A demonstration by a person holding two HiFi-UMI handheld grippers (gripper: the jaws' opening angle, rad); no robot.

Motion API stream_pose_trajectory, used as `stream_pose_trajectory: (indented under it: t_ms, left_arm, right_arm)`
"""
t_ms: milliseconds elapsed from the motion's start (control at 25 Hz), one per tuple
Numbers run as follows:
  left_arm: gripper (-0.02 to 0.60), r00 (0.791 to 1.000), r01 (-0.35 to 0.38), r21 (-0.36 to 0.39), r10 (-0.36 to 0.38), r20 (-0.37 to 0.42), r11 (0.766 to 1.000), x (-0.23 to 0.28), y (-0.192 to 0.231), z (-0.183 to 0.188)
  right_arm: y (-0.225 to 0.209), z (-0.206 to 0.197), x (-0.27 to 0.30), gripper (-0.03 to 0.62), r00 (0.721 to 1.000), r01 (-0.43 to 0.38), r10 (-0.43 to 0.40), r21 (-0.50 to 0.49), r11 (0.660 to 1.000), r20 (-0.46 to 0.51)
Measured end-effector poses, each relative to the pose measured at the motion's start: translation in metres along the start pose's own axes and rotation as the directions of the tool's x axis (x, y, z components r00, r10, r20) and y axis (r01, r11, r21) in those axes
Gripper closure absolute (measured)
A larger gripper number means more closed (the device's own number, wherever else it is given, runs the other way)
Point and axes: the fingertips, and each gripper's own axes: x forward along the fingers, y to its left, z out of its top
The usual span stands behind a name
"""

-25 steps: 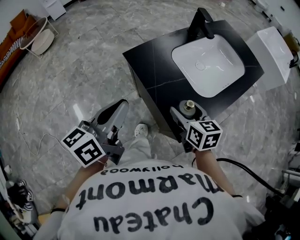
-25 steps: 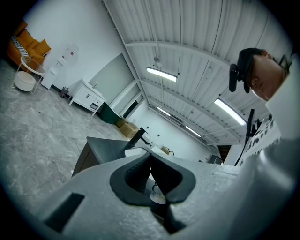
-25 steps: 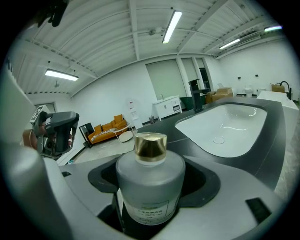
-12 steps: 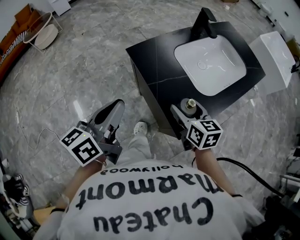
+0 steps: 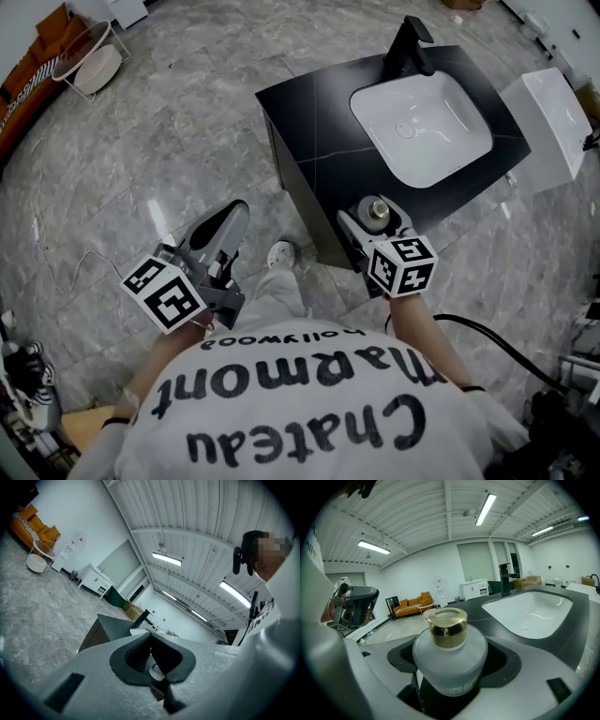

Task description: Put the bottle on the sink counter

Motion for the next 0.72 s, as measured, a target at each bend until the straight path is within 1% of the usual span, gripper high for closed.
stream_pose_trajectory:
  t_ms: [200,720]
  left_arm:
    - [0.566,1.0,-0.011,-0.002,0.011,0.019,1.0,-0.007,0.003,0.0]
    - [0.566,0.999,-0.03,-0.008,0.03,0.042,1.0,-0.028,0.004,-0.002]
  right_arm:
    - [0.0,-0.004,0.003,0.25,1.0,0.001,-0.001,-0.008,1.0,-0.003]
    - [0.007,-0.01,0.004,0.25,0.999,0.029,-0.031,-0.103,0.994,-0.019]
